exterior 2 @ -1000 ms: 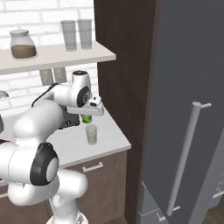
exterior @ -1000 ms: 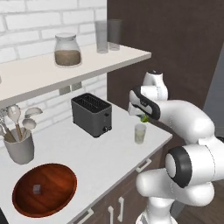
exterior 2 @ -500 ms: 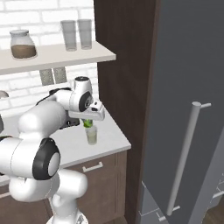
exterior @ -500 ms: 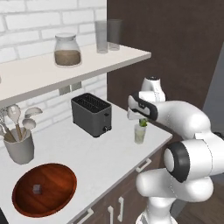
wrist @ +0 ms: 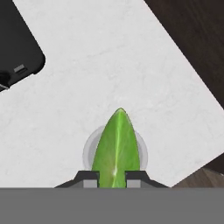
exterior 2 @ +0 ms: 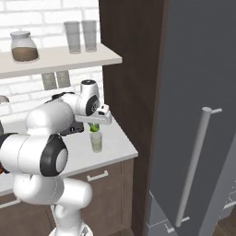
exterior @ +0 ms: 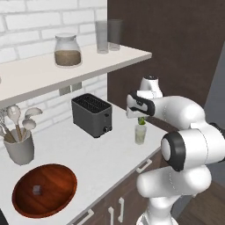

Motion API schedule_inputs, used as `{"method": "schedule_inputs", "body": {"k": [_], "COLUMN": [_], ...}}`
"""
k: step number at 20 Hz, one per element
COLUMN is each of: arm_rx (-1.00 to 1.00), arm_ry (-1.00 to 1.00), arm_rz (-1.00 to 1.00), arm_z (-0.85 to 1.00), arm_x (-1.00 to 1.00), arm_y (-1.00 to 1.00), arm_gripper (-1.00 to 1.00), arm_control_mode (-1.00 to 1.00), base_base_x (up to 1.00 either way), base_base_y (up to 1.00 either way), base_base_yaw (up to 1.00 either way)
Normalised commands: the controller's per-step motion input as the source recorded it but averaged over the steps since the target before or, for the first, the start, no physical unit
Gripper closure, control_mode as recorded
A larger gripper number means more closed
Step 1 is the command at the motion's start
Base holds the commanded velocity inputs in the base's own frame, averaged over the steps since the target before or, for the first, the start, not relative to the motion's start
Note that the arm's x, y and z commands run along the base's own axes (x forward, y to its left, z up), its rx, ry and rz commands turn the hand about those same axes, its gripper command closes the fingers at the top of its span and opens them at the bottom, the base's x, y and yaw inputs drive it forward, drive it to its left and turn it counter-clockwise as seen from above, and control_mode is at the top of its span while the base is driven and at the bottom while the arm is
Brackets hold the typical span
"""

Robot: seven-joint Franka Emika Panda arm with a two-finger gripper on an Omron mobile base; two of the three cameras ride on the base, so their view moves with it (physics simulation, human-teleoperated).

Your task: Grab a lemon wedge from the fridge and one ice cube from the ice bowl, and put them in the glass of lemonade.

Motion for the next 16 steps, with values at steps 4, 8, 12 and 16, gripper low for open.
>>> {"method": "schedule_inputs", "body": {"k": [4, 8, 12, 16], "arm_rx": [0.0, 0.0, 0.0, 0.0], "arm_ry": [0.0, 0.0, 0.0, 0.0], "arm_rz": [0.0, 0.0, 0.0, 0.0], "arm_z": [-0.26, -0.14, -0.01, 0.0], "arm_x": [0.0, 0.0, 0.0, 0.0], "arm_y": [0.0, 0.0, 0.0, 0.0], "arm_gripper": [1.0, 1.0, 1.0, -1.0], "arm_control_mode": [-1.0, -1.0, -1.0, -1.0], "base_base_x": [0.0, 0.0, 0.0, 0.0], "base_base_y": [0.0, 0.0, 0.0, 0.0], "base_base_yaw": [0.0, 0.0, 0.0, 0.0]}}
